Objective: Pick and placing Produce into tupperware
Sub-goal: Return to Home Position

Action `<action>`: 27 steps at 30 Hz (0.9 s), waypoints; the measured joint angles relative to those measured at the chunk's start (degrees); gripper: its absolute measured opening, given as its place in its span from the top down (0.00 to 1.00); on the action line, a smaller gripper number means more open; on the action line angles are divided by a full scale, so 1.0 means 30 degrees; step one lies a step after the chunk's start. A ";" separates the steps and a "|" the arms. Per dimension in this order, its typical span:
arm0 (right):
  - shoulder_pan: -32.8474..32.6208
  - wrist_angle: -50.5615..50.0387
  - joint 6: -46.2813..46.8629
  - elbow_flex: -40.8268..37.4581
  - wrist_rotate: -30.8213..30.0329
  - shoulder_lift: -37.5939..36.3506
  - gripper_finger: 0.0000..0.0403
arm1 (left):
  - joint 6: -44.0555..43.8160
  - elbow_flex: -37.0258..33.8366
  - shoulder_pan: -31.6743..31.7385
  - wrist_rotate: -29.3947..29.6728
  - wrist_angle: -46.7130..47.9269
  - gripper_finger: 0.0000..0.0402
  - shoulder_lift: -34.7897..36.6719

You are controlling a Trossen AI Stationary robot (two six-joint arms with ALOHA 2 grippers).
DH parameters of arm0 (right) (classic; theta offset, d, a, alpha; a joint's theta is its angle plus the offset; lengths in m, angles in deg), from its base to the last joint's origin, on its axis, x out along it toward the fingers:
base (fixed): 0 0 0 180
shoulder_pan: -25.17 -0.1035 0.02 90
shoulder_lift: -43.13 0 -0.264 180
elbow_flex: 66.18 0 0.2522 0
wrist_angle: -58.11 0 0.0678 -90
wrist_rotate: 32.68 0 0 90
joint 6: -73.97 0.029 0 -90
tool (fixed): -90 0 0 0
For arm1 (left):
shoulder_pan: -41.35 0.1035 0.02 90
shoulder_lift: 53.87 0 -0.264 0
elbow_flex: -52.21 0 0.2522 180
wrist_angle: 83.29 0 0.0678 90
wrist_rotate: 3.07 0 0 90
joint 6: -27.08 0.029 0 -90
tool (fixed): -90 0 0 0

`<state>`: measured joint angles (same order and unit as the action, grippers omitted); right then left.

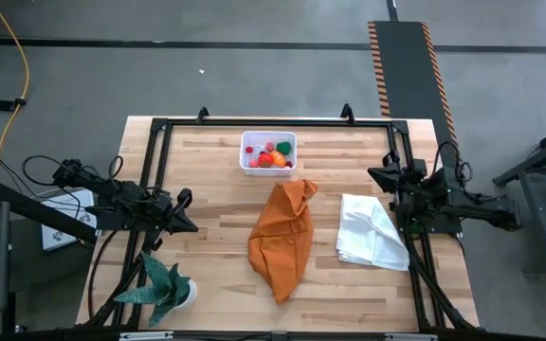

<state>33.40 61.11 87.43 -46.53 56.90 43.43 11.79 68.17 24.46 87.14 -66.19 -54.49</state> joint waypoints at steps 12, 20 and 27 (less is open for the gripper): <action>0.0000 0.1105 -0.0306 -0.1777 0.0138 0.0003 1.00 | -0.0007 0.0000 0.0000 0.0000 0.0000 1.00 0.0000; 0.0007 -0.1945 -0.1934 -0.1777 -0.0020 -0.0004 1.00 | -0.0007 0.0000 0.0000 0.0000 0.0002 1.00 0.0000; 0.0007 -0.4483 -0.2013 -0.1777 -0.0059 0.0003 1.00 | -0.0014 0.0000 0.0000 0.0000 0.0007 1.00 0.0000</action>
<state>33.42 47.66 81.39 -51.86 56.72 43.44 11.74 68.17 24.46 87.14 -66.17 -54.49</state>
